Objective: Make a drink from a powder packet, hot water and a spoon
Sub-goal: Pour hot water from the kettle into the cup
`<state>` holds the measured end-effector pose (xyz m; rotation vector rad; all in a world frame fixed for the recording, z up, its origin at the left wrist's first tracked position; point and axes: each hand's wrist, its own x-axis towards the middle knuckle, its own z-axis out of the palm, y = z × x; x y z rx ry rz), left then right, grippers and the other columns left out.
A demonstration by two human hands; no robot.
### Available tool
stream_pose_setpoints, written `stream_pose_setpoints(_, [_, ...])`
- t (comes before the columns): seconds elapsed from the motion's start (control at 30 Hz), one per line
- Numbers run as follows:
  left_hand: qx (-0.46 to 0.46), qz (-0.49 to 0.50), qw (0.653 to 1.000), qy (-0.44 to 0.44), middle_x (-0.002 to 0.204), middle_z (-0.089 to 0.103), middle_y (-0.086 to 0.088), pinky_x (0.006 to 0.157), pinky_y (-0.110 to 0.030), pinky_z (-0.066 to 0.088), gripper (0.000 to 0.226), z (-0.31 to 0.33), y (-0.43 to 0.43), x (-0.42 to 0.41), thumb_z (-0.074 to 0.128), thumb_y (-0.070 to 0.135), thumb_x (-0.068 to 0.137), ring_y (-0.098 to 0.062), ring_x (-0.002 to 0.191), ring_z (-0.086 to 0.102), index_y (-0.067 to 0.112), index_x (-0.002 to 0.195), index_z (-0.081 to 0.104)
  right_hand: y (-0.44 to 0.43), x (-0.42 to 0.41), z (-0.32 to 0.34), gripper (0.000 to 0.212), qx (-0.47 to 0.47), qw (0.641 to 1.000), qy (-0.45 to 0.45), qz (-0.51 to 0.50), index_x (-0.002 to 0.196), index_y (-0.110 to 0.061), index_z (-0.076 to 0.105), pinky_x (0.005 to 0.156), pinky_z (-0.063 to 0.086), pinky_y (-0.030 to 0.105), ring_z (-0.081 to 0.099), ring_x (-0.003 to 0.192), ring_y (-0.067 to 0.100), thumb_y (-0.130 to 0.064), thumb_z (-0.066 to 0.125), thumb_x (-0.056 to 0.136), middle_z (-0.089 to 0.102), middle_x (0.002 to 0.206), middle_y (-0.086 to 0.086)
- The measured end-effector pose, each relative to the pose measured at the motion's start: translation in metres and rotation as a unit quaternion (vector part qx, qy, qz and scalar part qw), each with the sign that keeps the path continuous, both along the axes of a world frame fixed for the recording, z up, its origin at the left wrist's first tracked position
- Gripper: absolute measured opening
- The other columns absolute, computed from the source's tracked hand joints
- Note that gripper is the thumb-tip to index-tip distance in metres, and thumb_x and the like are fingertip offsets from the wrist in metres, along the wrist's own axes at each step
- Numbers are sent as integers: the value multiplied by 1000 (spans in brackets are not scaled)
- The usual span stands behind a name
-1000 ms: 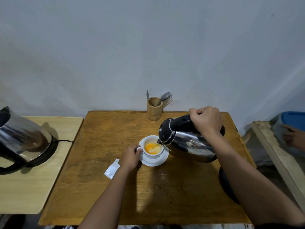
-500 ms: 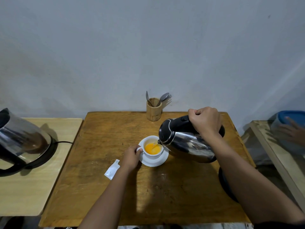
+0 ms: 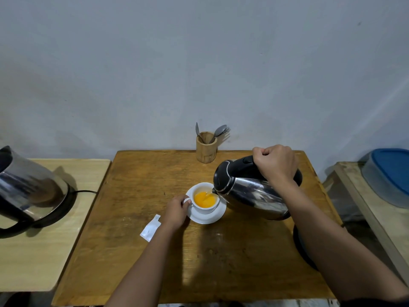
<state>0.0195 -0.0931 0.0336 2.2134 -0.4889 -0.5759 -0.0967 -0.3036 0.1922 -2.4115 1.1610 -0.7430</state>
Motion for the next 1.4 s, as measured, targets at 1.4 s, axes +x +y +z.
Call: stream_pose_setpoints(1.4, [10,5,1000,24,118,64,-11,92,-39,46,26,5,0,0,48,21,94,-25,107,57,12,113,63,6,-9,-5,44,-10,1000,3,-14,36,-12,43,44,22,21,28,34,16,-22,51,78,29,34,-3])
